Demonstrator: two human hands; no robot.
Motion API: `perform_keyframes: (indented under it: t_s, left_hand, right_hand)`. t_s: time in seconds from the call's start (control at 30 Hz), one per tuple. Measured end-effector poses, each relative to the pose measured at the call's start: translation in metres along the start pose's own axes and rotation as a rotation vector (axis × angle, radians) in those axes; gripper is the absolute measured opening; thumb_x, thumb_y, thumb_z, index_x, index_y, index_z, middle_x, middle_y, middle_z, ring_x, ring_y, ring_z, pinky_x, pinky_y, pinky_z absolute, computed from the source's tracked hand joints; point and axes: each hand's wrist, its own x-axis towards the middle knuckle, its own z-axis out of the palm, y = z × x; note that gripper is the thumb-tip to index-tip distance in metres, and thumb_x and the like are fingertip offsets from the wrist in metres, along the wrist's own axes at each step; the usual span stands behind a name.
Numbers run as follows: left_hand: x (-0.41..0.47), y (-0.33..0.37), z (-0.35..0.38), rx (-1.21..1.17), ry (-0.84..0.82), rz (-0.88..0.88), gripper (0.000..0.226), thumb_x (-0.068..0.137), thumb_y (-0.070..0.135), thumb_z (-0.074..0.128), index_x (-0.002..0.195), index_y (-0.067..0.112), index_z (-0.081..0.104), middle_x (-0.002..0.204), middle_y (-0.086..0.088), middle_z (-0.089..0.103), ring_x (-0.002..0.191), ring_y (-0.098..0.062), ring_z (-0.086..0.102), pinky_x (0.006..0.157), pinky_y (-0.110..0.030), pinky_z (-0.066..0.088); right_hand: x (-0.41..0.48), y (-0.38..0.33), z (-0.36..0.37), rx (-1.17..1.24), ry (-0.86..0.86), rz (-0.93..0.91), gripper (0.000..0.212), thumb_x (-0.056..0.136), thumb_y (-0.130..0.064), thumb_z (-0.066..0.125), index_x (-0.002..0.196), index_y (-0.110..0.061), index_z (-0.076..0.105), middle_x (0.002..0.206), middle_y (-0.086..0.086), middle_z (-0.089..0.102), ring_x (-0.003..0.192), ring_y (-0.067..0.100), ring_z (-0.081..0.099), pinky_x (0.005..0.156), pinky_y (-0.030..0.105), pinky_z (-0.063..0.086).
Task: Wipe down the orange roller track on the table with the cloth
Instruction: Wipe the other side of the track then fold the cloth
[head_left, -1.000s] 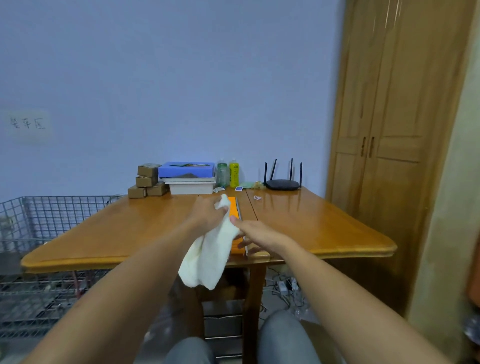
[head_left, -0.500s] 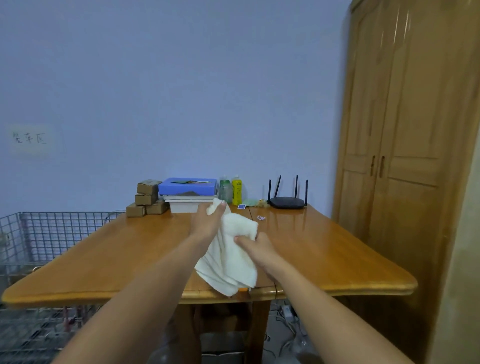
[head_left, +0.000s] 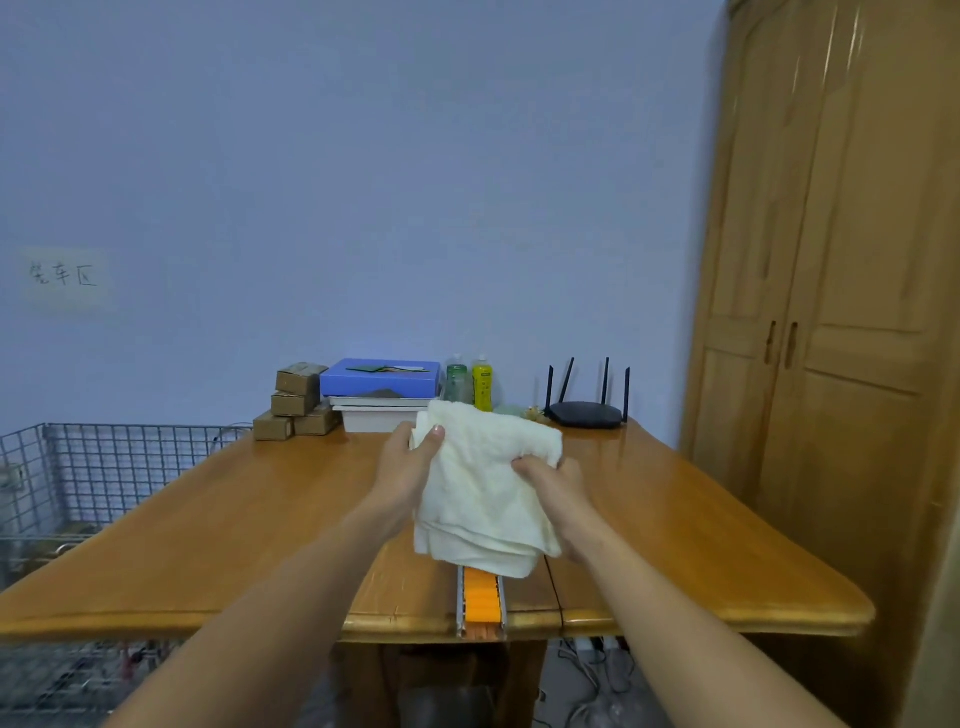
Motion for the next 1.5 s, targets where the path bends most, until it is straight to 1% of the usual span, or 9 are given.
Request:
perform_keyframes:
  t_s: [0.1, 0.2, 0.33, 0.5, 0.6, 0.77, 1.03, 1.23, 1.5]
  left_hand:
    - [0.003, 0.003, 0.005, -0.032, -0.016, 0.027, 0.022, 0.106, 0.030, 0.055, 0.124, 0.019, 0.057, 0.116, 0.005, 0.065, 0.110, -0.016, 0.063, 0.080, -0.032, 0.052]
    - [0.005, 0.009, 0.013, -0.090, 0.008, -0.020, 0.021, 0.106, 0.026, 0.049, 0.125, 0.023, 0.055, 0.116, 0.005, 0.063, 0.105, -0.013, 0.061, 0.078, -0.034, 0.050]
    - [0.004, 0.012, 0.023, -0.056, 0.050, -0.012, 0.023, 0.107, 0.044, 0.042, 0.122, 0.027, 0.048, 0.109, 0.011, 0.058, 0.097, -0.005, 0.055, 0.086, -0.038, 0.047]
    - [0.009, 0.003, 0.034, 0.125, 0.171, 0.118, 0.035, 0.108, 0.052, 0.029, 0.115, 0.023, 0.048, 0.096, -0.001, 0.060, 0.087, -0.017, 0.059, 0.076, -0.039, 0.048]
    - [0.005, 0.003, 0.042, 0.154, 0.255, 0.140, 0.035, 0.109, 0.049, 0.026, 0.109, 0.021, 0.048, 0.084, -0.004, 0.057, 0.075, -0.019, 0.055, 0.067, -0.038, 0.045]
    - [0.000, 0.007, 0.046, 0.203, 0.317, 0.150, 0.039, 0.111, 0.044, 0.025, 0.105, 0.015, 0.050, 0.079, -0.001, 0.058, 0.069, -0.014, 0.053, 0.058, -0.033, 0.041]
    - [0.009, 0.000, 0.028, 0.121, 0.176, 0.175, 0.035, 0.111, 0.041, 0.031, 0.094, 0.018, 0.052, 0.082, 0.001, 0.058, 0.075, -0.014, 0.054, 0.065, -0.032, 0.043]
    - [0.013, -0.001, 0.012, 0.108, 0.113, 0.208, 0.035, 0.111, 0.038, 0.034, 0.101, 0.013, 0.056, 0.091, -0.010, 0.063, 0.079, -0.015, 0.055, 0.069, -0.033, 0.044]
    - [0.005, 0.010, 0.015, 0.038, 0.068, 0.237, 0.027, 0.112, 0.035, 0.034, 0.098, 0.023, 0.055, 0.091, 0.002, 0.060, 0.081, -0.009, 0.056, 0.068, -0.026, 0.043]
  right_hand:
    - [0.005, -0.001, -0.002, -0.006, 0.032, 0.009, 0.029, 0.083, -0.022, 0.071, 0.111, -0.016, 0.066, 0.103, 0.006, 0.074, 0.095, 0.025, 0.071, 0.081, 0.042, 0.059]
    - [0.010, -0.002, -0.002, -0.003, 0.056, -0.009, 0.019, 0.084, -0.016, 0.072, 0.102, -0.012, 0.070, 0.094, 0.008, 0.076, 0.089, 0.024, 0.073, 0.078, 0.042, 0.060]
    - [0.017, -0.004, -0.003, -0.003, 0.053, -0.099, 0.020, 0.082, -0.009, 0.075, 0.101, -0.014, 0.073, 0.094, 0.005, 0.077, 0.091, 0.021, 0.073, 0.083, 0.045, 0.060]
    - [0.030, 0.001, 0.000, -0.117, 0.118, -0.189, 0.025, 0.083, -0.012, 0.077, 0.104, -0.024, 0.074, 0.095, -0.004, 0.075, 0.091, 0.015, 0.071, 0.076, 0.031, 0.058]
    - [0.031, 0.002, 0.008, -0.258, 0.190, -0.237, 0.024, 0.089, -0.022, 0.068, 0.112, -0.028, 0.070, 0.093, -0.012, 0.070, 0.087, 0.012, 0.067, 0.065, 0.022, 0.048]
    - [0.021, 0.005, 0.014, -0.497, 0.305, -0.337, 0.052, 0.086, -0.046, 0.037, 0.135, -0.031, 0.045, 0.098, -0.002, 0.064, 0.087, 0.022, 0.062, 0.075, 0.043, 0.055]
    - [0.026, 0.014, 0.006, -0.435, 0.256, -0.381, 0.070, 0.091, -0.081, 0.021, 0.131, -0.032, 0.051, 0.099, -0.009, 0.066, 0.091, 0.015, 0.064, 0.079, 0.044, 0.056]
    - [0.028, 0.011, 0.001, -0.194, 0.172, -0.368, 0.031, 0.104, -0.049, 0.045, 0.112, -0.028, 0.065, 0.099, -0.011, 0.072, 0.092, 0.002, 0.066, 0.083, 0.033, 0.055]
    - [0.031, 0.007, -0.003, -0.083, 0.182, -0.388, 0.025, 0.103, -0.047, 0.049, 0.110, -0.029, 0.065, 0.102, -0.011, 0.071, 0.096, 0.001, 0.066, 0.086, 0.031, 0.055]
